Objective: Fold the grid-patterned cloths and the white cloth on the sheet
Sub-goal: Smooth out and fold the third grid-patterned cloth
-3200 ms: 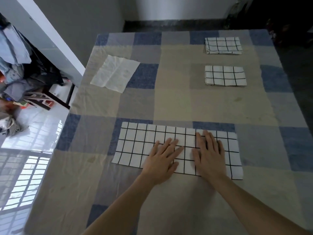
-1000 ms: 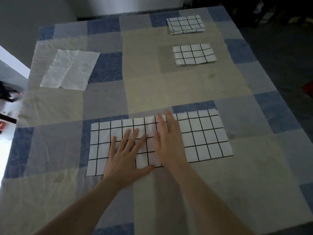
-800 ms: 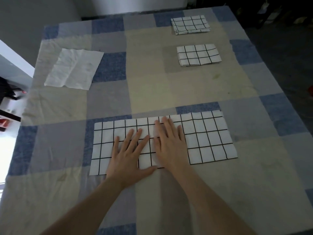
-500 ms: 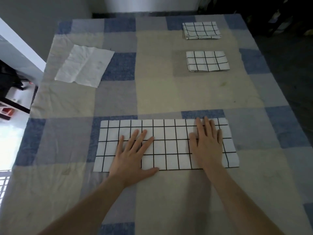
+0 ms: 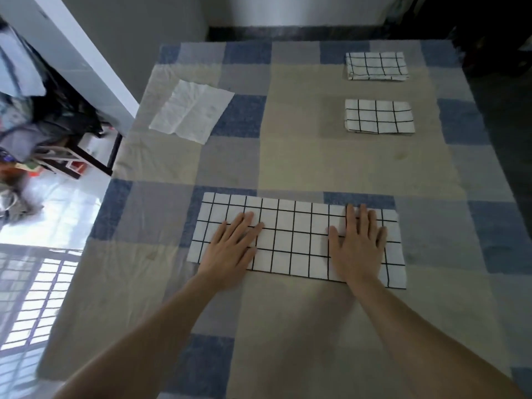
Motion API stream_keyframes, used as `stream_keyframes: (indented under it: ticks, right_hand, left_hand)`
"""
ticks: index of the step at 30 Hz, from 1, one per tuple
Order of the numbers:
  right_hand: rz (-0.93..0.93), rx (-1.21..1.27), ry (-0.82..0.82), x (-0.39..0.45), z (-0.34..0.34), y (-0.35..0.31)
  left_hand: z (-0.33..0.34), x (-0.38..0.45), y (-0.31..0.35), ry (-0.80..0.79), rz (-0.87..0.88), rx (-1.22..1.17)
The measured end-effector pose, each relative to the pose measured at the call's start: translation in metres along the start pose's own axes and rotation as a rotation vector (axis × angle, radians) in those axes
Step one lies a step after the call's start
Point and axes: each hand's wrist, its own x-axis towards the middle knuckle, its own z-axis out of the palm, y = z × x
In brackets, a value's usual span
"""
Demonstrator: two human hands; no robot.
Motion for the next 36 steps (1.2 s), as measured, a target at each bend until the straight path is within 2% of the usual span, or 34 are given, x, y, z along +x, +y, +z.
stream_keyframes:
  ticks: [3,6,9,11,12,14,16,17,21,25,31,36]
  right_hand:
    - [0.001,0.008,-0.064,-0.002,-0.004,0.001]
    - [0.015,0.025,-0.190,0.005,-0.011,-0.002]
    - [0.026,0.043,-0.372,0.012,-0.024,-0.002]
    - [0.015,0.041,-0.439,0.015,-0.031,-0.001]
    - [0.012,0.043,-0.460,0.015,-0.033,-0.001]
    - [0.020,0.040,-0.492,0.015,-0.038,-0.004]
    - [0.042,0.026,-0.529,0.017,-0.044,-0.008]
    - [0.049,0.016,-0.545,0.018,-0.046,-0.009]
    - [0.035,-0.024,-0.572,0.020,-0.050,-0.007]
    - [0.028,-0.043,-0.575,0.019,-0.054,-0.009]
    - [0.041,-0.103,-0.531,0.022,-0.067,-0.015]
    - [0.094,-0.223,-0.476,0.019,-0.075,-0.024]
  left_hand:
    - [0.002,-0.023,-0.033,0.022,-0.083,-0.009]
    - [-0.001,-0.040,-0.063,0.030,-0.244,-0.021]
    - [-0.005,-0.045,-0.072,0.003,-0.420,0.003]
    - [-0.007,-0.045,-0.063,0.052,-0.474,0.011]
    - [-0.008,-0.045,-0.052,0.092,-0.447,0.013]
    - [-0.012,-0.044,-0.016,0.148,-0.263,0.000]
    - [-0.010,-0.043,0.035,0.153,-0.061,-0.054]
    - [-0.005,-0.043,0.059,0.148,-0.013,-0.082]
    - [0.011,-0.041,0.106,0.127,-0.070,-0.206]
    - [0.004,-0.033,0.094,0.132,-0.119,-0.227]
    - [-0.019,-0.018,0.080,0.102,-0.076,-0.153]
    - [-0.034,-0.020,0.084,0.169,-0.220,-0.205]
